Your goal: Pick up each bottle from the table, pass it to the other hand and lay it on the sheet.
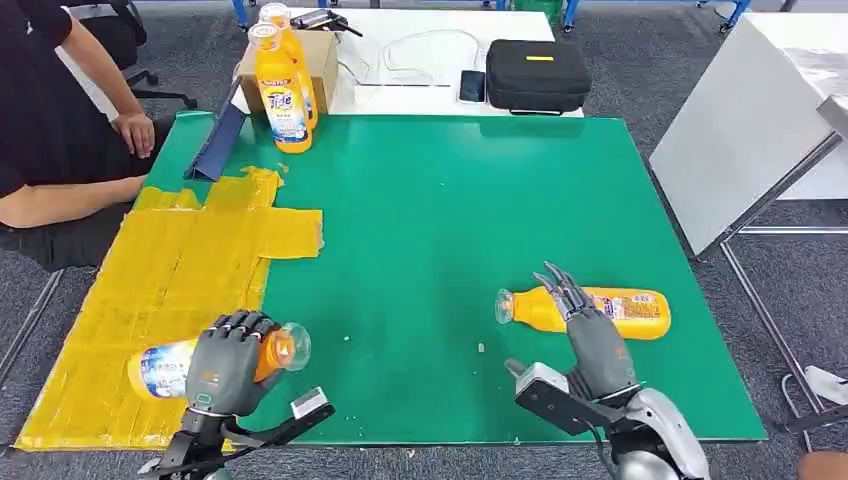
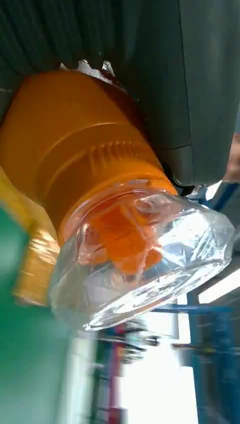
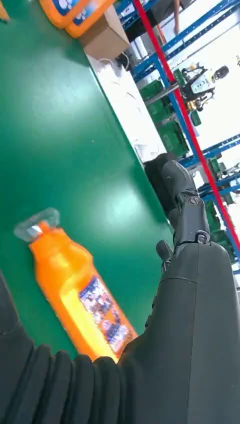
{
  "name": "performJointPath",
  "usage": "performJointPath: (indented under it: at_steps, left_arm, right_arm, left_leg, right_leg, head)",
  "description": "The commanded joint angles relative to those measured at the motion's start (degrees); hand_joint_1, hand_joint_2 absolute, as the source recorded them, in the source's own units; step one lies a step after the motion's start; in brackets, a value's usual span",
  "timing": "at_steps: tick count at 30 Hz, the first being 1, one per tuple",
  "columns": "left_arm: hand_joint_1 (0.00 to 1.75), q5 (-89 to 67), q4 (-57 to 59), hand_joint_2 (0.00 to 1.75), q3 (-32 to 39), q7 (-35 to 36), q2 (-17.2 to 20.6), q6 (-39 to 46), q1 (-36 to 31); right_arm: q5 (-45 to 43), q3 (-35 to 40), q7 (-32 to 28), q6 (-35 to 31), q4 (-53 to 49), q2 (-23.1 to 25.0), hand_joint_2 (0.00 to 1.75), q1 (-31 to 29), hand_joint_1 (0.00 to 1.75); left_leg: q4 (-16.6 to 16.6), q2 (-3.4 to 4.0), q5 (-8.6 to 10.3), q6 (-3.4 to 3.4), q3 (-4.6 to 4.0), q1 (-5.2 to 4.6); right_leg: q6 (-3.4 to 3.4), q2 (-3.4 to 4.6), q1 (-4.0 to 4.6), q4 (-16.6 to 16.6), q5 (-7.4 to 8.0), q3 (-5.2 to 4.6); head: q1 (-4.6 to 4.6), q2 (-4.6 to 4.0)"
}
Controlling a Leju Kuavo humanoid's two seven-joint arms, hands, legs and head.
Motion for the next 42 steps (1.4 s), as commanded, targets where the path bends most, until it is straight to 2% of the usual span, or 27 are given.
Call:
performJointPath:
  at_steps: [1, 4, 5, 6, 11, 14, 15, 18, 22, 24, 25, 27, 29, 32, 37, 39, 42]
  left_arm:
    - [1.75, 2.53, 18.53, 1.75, -5.25, 0.04, 7.07, -2.79, -6.84]
    - [1.75, 2.53, 18.53, 1.75, -5.25, 0.04, 7.07, -2.79, -6.84]
    - [0.42, 2.74, 18.78, 0.00, -5.09, 1.06, 7.14, -4.30, -6.94]
    - [0.00, 2.27, 19.09, 0.00, -5.01, 2.00, 7.08, -4.68, -6.97]
    - [0.00, 3.49, 21.27, 0.00, -4.75, 2.41, 8.28, -5.26, -7.16]
    - [0.00, 4.85, 21.00, 0.00, -3.55, 1.93, 8.42, -5.16, -7.17]
    - [0.00, 7.29, 21.09, 0.00, -2.90, 0.53, 8.40, -5.36, -7.30]
    - [0.00, 14.60, 20.22, 0.00, 0.21, -3.75, 7.53, -4.99, -7.32]
    - [0.00, 14.69, 19.78, 0.00, 0.42, -3.96, 7.48, -5.11, -7.24]
    - [0.00, 24.54, 15.66, 0.00, 4.12, -10.06, 4.73, -5.25, -5.54]
    - [0.00, 33.06, 12.84, 0.00, 6.58, -12.96, 3.18, -10.14, -3.31]
    - [0.00, 48.38, 5.69, 0.00, 12.44, -20.12, -0.73, -16.01, -0.30]
    - [0.00, 58.23, -0.09, 0.00, 17.80, -23.74, -4.42, -22.39, 0.52]
    - [0.00, 62.24, -3.72, 0.00, 20.79, -25.65, -6.65, -26.73, 0.82]
    - [0.00, 62.41, -4.33, 0.00, 20.98, -26.33, -7.31, -27.01, 0.81]
    - [0.00, 62.30, -3.88, 0.00, 20.87, -26.44, -7.29, -27.01, 0.66]
    - [0.00, 61.76, -3.34, 0.00, 20.55, -26.72, -7.07, -27.11, 0.66]
  right_arm:
    - [-0.26, 0.54, -0.23, 0.54, 2.40, -2.89, 1.75, -3.73, 0.00]
    - [-0.26, 0.54, -0.23, 0.54, 2.40, -2.89, 1.75, -3.73, 0.00]
    - [-0.23, 0.53, -0.17, 0.51, 2.57, -2.90, 1.75, -3.79, 0.00]
    - [-0.18, 0.50, -0.11, 0.50, 2.58, -2.84, 1.75, -3.67, 0.00]
    - [0.54, 0.35, 0.41, 1.12, 4.15, -3.91, 1.75, -4.66, 0.00]
    - [2.98, 1.72, 3.12, 4.76, 6.22, -7.63, 1.75, -6.32, 0.00]
    - [3.60, 2.13, 3.86, 5.82, 7.24, -8.93, 1.75, -7.04, 0.00]
    - [2.14, 1.05, 4.60, 7.95, 9.81, -11.08, 1.75, -7.39, 0.00]
    - [1.93, 0.80, 4.44, 8.02, 10.09, -11.20, 1.75, -7.29, 0.00]
    - [3.74, -0.02, 5.60, 7.62, 8.86, -11.07, 1.75, -5.14, 0.00]
    - [3.79, -1.33, 6.42, 8.96, 10.21, -9.25, 1.75, -1.88, 0.00]
    - [6.81, -2.28, 5.00, 3.38, 12.74, -7.81, 1.75, 1.91, 0.00]
    - [8.14, -4.04, 4.38, 1.28, 13.58, -6.94, 1.75, 2.47, 0.00]
    - [10.18, -7.51, 4.68, 1.29, 15.14, -5.95, 1.75, 0.69, 0.00]
    - [10.49, -9.22, 3.77, 2.10, 16.64, -6.04, 1.75, -0.78, 0.00]
    - [10.56, -9.31, 3.66, 2.14, 16.67, -5.92, 1.75, -0.75, 0.00]
    - [12.71, -9.40, 4.51, 2.36, 17.19, -6.14, 1.75, -1.06, 0.00]
  left_leg:
    - [-0.13, -0.19, -0.11, -0.22, 0.46, -0.04]
    - [-0.05, -0.13, -0.05, -0.09, 0.31, 0.00]
    - [-0.05, -0.07, 0.01, -0.04, 0.18, -0.02]
    - [-0.05, -0.08, -0.06, -0.11, 0.33, -0.03]
    - [-0.05, -0.10, 0.01, -0.06, 0.22, -0.01]
    - [0.00, -0.12, -0.06, -0.12, 0.36, -0.01]
    - [-0.02, -0.09, -0.03, -0.10, 0.28, -0.02]
    - [-0.04, -0.13, -0.08, -0.16, 0.38, -0.04]
    - [-0.05, -0.24, -0.04, -0.07, 0.35, -0.07]
    - [-0.05, -0.19, 0.01, -0.04, 0.18, -0.06]
    - [-0.07, -0.20, -0.04, -0.09, 0.26, -0.07]
    - [-0.01, -0.32, -0.12, -0.07, 0.47, -0.01]
    - [0.02, -0.33, -0.04, 0.00, 0.31, 0.05]
    - [0.12, -0.28, -0.13, -0.08, 0.25, 0.00]
    - [0.06, -0.18, -0.09, -0.08, 0.22, -0.03]
    - [-0.01, -0.21, -0.04, -0.07, 0.10, -0.04]
    - [-0.03, -0.22, -0.07, -0.09, 0.17, -0.04]
  right_leg:
    - [-0.12, 0.05, -0.09, -0.03, -0.15, 0.43]
    - [-0.06, 0.07, -0.03, -0.03, -0.10, 0.61]
    - [-0.04, 0.06, -0.03, -0.02, -0.05, 0.49]
    - [-0.07, 0.10, -0.06, 0.00, -0.11, 0.61]
    - [-0.05, 0.04, -0.03, -0.03, -0.07, 0.48]
    - [-0.08, 0.11, -0.05, 0.03, -0.13, 0.44]
    - [-0.07, 0.10, -0.04, 0.01, -0.10, 0.08]
    - [-0.15, 0.12, -0.07, 0.00, -0.19, 0.15]
    - [-0.06, 0.00, -0.11, -0.02, -0.14, 0.17]
    - [-0.03, -0.01, -0.09, -0.06, -0.06, 0.24]
    - [-0.05, 0.03, -0.11, -0.07, -0.09, 0.64]
    - [-0.02, -0.08, -0.06, -0.08, -0.18, 0.95]
    - [0.01, -0.17, 0.01, -0.11, -0.12, 0.80]
    - [0.01, -0.06, -0.05, 0.05, -0.20, 0.68]
    - [0.01, 0.01, -0.07, 0.00, -0.13, 0.55]
    - [-0.07, -0.08, -0.08, -0.05, -0.15, -0.08]
    - [-0.05, -0.05, -0.08, -0.06, -0.15, 0.00]
  head:
    - [0.00, 0.00]
    - [0.00, 0.00]
    - [0.00, 0.00]
    - [-0.02, 0.00]
    - [0.00, 0.00]
    - [0.00, 0.00]
    - [0.00, 0.00]
    - [0.00, 0.00]
    - [0.00, 0.00]
    - [0.00, 0.00]
    - [0.00, 0.00]
    - [-0.02, 0.00]
    - [0.00, 0.00]
    - [-0.02, 0.00]
    - [0.00, 0.00]
    - [0.00, 0.00]
    - [0.00, 0.00]
